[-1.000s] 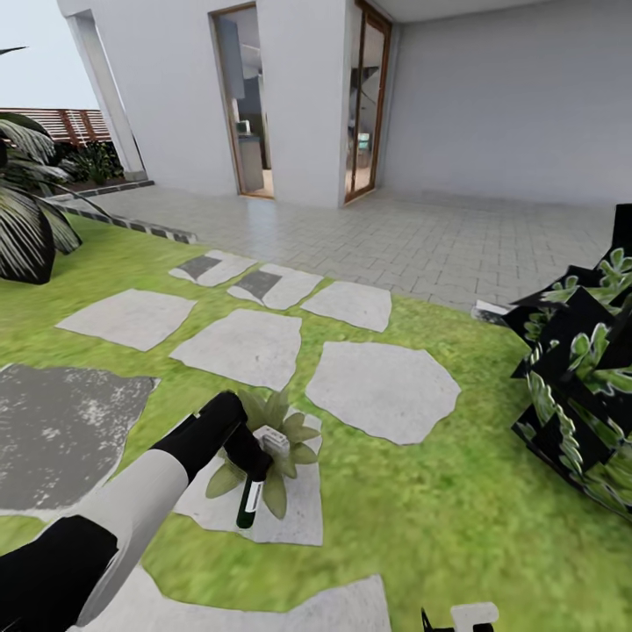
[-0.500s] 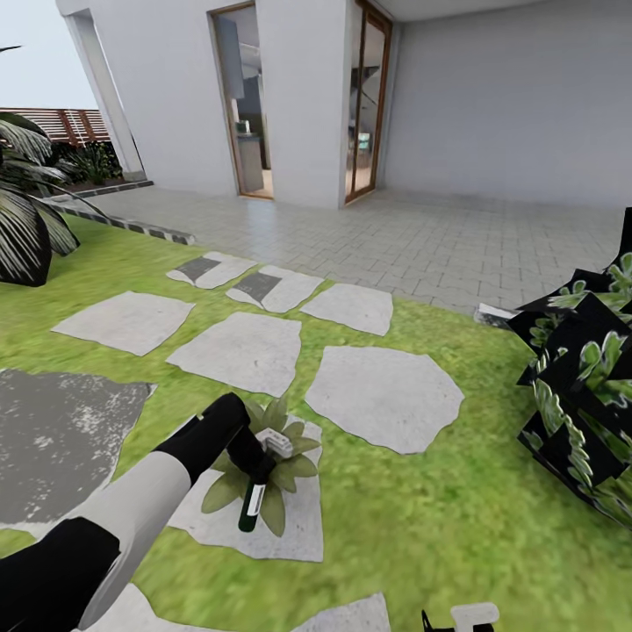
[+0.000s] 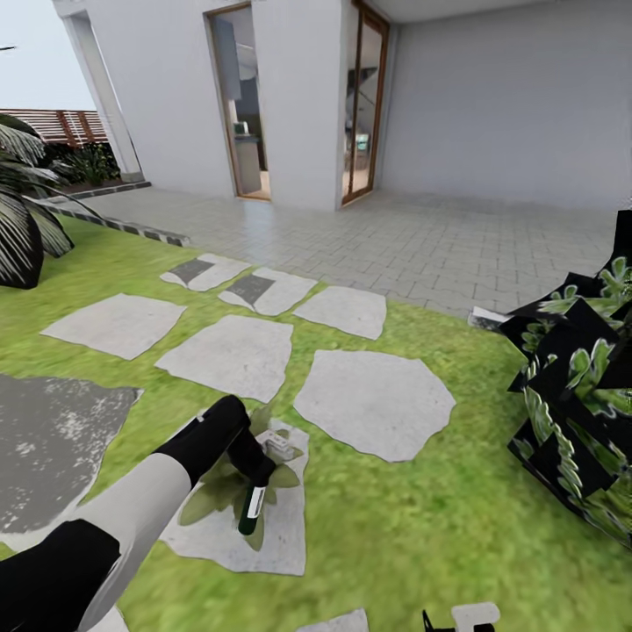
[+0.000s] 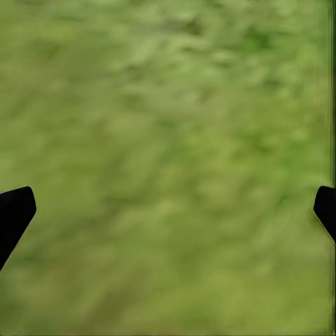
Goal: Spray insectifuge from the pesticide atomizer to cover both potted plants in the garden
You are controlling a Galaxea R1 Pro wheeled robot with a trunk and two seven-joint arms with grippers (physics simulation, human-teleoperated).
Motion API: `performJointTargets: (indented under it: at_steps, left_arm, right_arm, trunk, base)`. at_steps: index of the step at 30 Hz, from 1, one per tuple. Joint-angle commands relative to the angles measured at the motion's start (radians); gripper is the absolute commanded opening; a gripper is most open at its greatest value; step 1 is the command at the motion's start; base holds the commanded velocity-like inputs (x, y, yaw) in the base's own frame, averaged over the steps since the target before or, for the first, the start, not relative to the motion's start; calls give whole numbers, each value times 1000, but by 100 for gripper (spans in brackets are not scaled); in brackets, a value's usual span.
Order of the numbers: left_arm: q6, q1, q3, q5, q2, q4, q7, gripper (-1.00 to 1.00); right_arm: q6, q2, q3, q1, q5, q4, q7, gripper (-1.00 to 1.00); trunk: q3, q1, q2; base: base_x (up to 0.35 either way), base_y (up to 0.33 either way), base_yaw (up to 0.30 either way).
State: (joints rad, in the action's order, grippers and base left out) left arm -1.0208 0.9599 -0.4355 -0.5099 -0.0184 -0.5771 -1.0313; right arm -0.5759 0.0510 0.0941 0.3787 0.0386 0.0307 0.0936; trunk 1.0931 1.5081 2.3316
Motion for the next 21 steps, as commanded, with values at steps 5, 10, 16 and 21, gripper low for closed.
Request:
performJointTargets:
  at_steps: [5,10,16,21]
  left_arm:
    - [-5,0,0,-10,0,-1,-10,-100]
    - [-5,-1,0,-10,0,-1,-10,-100]
    - [-4,-1,0,-10,6,65,-10,-100]
    - [-3,-1,-10,-10,3,113,-10,-100]
  right_arm:
    - [-1,-5,9,0,3,0,11,100]
    - [-1,-6,9,0,3,0,11,100]
    - [-1,-6,9,1,3,0,11,100]
    - [-1,-5,9,0,3,0,10,100]
  trunk:
    - [1,0,0]
    - [1,0,0]
    - [1,0,0]
    - [1,0,0]
  base:
    - [6,-123,9]
    - [0,-11,206]
    - [0,-1,210]
    - [0,0,24]
